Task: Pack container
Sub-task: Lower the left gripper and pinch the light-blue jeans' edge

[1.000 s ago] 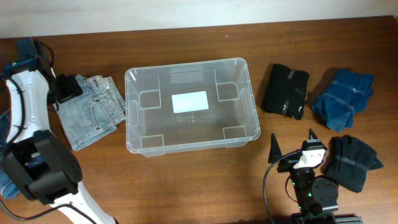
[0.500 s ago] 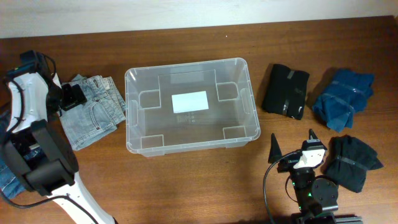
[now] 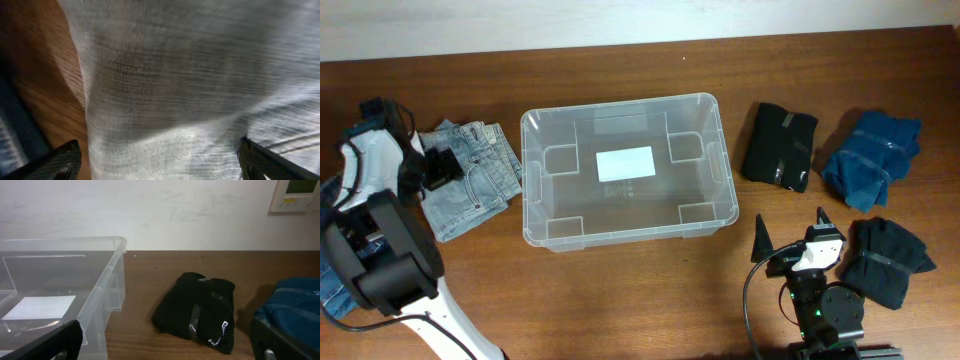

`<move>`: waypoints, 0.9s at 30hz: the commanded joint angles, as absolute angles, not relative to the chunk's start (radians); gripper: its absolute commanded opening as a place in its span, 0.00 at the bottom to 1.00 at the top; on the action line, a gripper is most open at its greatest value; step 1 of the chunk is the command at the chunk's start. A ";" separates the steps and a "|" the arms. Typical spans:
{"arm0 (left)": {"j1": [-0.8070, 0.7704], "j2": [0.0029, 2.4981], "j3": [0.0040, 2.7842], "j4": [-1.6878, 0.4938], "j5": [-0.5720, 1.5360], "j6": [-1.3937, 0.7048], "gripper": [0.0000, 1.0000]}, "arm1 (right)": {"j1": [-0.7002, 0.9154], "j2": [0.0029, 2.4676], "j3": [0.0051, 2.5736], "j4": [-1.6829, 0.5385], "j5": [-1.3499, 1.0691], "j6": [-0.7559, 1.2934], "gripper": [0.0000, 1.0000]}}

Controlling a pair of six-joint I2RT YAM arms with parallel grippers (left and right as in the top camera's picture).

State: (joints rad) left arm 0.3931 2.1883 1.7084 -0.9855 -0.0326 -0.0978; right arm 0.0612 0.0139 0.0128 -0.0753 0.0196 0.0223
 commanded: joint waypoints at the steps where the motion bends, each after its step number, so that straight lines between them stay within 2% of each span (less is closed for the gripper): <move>1: 0.418 2.199 1.628 -0.923 -0.021 -0.081 0.99 | 0.057 0.006 0.006 -0.079 0.035 0.023 0.99; 7: 0.419 2.199 1.496 -0.794 -0.016 -0.081 0.99 | 0.057 0.006 0.006 -0.079 0.035 0.023 0.98; 9: 0.419 2.199 1.455 -0.751 -0.007 -0.081 0.93 | 0.057 0.006 0.006 -0.079 0.035 0.023 0.98; 10: 0.419 2.199 1.443 -0.739 -0.002 -0.081 0.89 | 0.057 0.006 0.006 -0.079 0.035 0.023 0.98; 13: 0.419 2.199 1.425 -0.730 0.004 -0.081 0.56 | 0.057 0.006 0.006 -0.079 0.035 0.023 0.99; 19: 0.420 2.199 1.420 -0.733 0.023 -0.081 0.57 | 0.057 0.006 0.006 -0.079 0.035 0.023 0.98; 21: 0.420 2.199 1.416 -0.733 0.023 -0.081 0.70 | 0.057 0.006 0.006 -0.079 0.035 0.023 0.98; 22: 0.420 2.199 1.412 -0.733 0.023 -0.081 0.79 | 0.057 0.006 0.006 -0.079 0.035 0.023 0.98; 27: 0.420 2.199 1.390 -0.733 0.022 -0.081 0.81 | 0.057 0.006 0.006 -0.079 0.035 0.023 0.98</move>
